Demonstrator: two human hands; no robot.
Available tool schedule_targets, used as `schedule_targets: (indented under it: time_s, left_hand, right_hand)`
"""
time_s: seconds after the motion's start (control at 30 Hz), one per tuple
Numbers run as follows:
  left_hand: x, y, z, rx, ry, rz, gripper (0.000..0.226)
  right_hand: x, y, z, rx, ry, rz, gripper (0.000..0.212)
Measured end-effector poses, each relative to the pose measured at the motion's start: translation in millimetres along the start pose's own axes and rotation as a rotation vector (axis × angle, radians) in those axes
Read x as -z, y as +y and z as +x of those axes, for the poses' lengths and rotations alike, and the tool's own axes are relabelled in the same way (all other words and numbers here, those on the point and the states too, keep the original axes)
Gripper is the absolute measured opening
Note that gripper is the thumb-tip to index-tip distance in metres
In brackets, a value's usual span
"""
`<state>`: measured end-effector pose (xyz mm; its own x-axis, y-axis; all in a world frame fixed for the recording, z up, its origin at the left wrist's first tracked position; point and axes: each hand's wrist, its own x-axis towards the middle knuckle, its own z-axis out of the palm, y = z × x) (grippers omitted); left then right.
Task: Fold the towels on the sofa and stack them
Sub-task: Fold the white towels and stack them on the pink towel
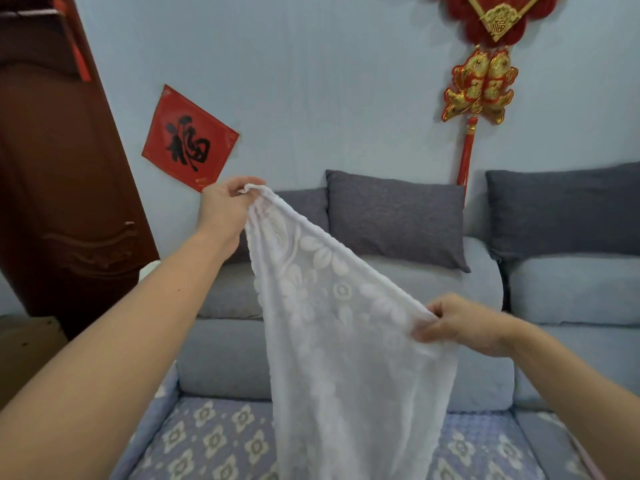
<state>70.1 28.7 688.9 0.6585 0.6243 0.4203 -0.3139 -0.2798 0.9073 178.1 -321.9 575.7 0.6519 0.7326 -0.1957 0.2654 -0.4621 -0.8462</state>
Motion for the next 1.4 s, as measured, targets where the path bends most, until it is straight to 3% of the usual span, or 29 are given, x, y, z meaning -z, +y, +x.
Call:
schedule_targets:
  time_s: [0.07,0.13,0.23,0.3,0.33,0.37,0.47,0.53,0.63,0.7,0.73,0.77,0.83,0.93,1.03,1.13,1.2,1.23,1.3,1.37,1.4]
  left_hand:
    - [5.5,-5.1,1.4,0.02,0.16,-0.011,0.029]
    - [11.9,-16.3,3.1,0.059,0.224,0.014,0.036]
    - [17.8,-39.4,6.1,0.133,0.284,0.068,0.039]
    - [13.9,-51.7,6.8,0.169,0.326,0.112,0.04]
    - [10.7,-53.5,6.2,0.175,0.339,0.138,0.04]
    - [6.0,-52.2,6.5,0.175,0.353,0.157,0.039]
    - [-4.1,-35.8,6.1,0.121,0.386,0.235,0.031]
    - [-19.6,-25.4,-1.5,0.049,0.238,0.21,0.025]
    - [-61.6,-17.6,-40.0,-0.063,-0.26,0.192,0.011]
    - [-85.7,-17.0,-70.2,-0.152,-0.67,0.277,0.036]
    - [-93.0,-18.8,-80.5,-0.186,-0.819,0.344,0.041]
    - [-96.5,-24.0,-83.7,-0.215,-0.887,0.451,0.03]
    - [-87.9,-28.3,-76.1,-0.293,-0.835,0.669,0.005]
    - [-60.2,-39.8,-55.1,-0.332,-0.568,0.84,0.022]
    - [-30.8,-60.2,-36.8,-0.322,-0.168,0.934,0.025]
    - [9.4,-84.0,-10.8,-0.067,0.169,0.944,0.031]
    - [43.3,-104.6,2.5,0.152,0.276,0.99,0.033]
    - [55.1,-115.6,5.2,0.192,0.249,1.032,0.032]
    - [50.3,-137.8,0.5,0.157,0.008,1.083,0.021]
    - [27.1,-157.8,-19.3,0.188,-0.417,1.042,0.022]
    - [15.6,-168.2,-34.6,0.324,-0.65,0.974,0.025]
  right_hand:
    - [-16.5,22.5,-1.4,-0.128,-0.083,-0.044,0.016]
    - [-21.5,32.8,2.6,-0.153,0.019,-0.148,0.023]
    - [1.0,22.1,16.1,-0.066,0.625,-0.36,0.037]
    - [19.2,-8.4,10.5,0.124,1.13,-0.153,0.037]
    - [25.3,-26.4,5.0,0.24,1.272,-0.038,0.036]
    - [27.9,-42.0,0.5,0.336,1.284,-0.034,0.034]
    - [16.9,-71.5,-2.9,0.356,0.807,-0.408,0.029]
    - [9.4,-75.4,1.1,0.354,0.607,-0.453,0.03]
    - [4.1,-80.9,8.5,0.431,0.613,-0.283,0.035]
    - [-4.6,-87.5,10.4,0.45,0.54,-0.206,0.033]
    - [-8.1,-90.6,9.8,0.457,0.494,-0.163,0.03]
    - [-9.4,-91.4,7.7,0.454,0.459,-0.124,0.028]
    - [-5.7,-85.2,-1.7,0.424,0.387,-0.092,0.024]
    - [3.0,-45.2,-16.9,0.229,0.043,-0.122,0.012]
    - [-11.2,17.0,-27.5,-0.068,-0.271,-0.171,0.023]
    - [-13.5,61.4,-51.4,-0.127,-0.402,-0.099,0.042]
    - [-1.1,78.8,-71.1,-0.118,-0.267,0.142,0.061]
    - [6.2,83.0,-79.7,-0.107,-0.161,0.32,0.07]
    - [15.1,92.5,-95.5,-0.052,0.032,0.653,0.071]
    - [7.4,99.3,-105.1,-0.029,0.12,0.794,0.069]
    - [-2.2,105.8,-107.3,-0.087,0.126,0.83,0.071]
